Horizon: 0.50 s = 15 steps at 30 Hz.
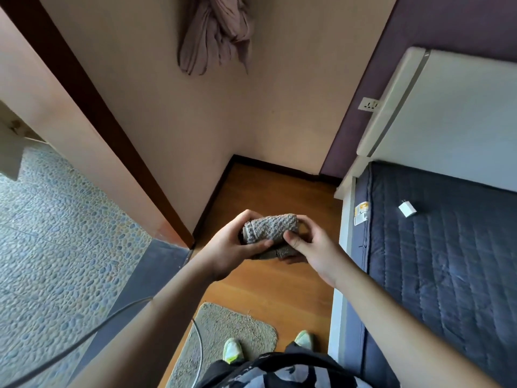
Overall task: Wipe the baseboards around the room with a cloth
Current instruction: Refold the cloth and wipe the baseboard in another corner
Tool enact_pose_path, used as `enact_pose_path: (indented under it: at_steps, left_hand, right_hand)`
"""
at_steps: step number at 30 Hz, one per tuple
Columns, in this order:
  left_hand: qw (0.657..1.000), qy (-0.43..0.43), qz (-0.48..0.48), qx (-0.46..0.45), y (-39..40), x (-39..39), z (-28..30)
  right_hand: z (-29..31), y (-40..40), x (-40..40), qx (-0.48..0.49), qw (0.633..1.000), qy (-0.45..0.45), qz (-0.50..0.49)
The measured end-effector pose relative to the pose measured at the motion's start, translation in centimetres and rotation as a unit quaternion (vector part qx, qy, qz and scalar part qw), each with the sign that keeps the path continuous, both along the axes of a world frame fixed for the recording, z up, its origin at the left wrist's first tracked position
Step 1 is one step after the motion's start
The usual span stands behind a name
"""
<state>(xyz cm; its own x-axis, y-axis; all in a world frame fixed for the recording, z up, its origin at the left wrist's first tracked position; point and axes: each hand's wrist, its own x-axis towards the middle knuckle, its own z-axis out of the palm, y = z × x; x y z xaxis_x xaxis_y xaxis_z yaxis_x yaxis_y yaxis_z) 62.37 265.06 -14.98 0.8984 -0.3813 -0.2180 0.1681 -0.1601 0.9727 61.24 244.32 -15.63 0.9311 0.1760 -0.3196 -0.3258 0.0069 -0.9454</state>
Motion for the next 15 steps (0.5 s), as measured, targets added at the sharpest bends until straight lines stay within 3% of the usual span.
enact_pose_path:
  at_steps: [6,12,15]
  left_hand:
    - [0.975,-0.163,-0.022,0.150,-1.7,1.4,-0.6]
    - [0.993,-0.057,0.020,0.105,-3.6,1.7,-0.8]
    - [0.997,0.028,0.001,0.072,-4.2,2.1,-0.3]
  right_hand:
    - [0.4,-1.5,1.7,0.035,0.999,0.024,0.007]
    - [-0.8,-3.0,3.2,0.019,1.000,0.022,-0.002]
    - [-1.2,-4.2,3.5,0.002,1.000,-0.023,0.016]
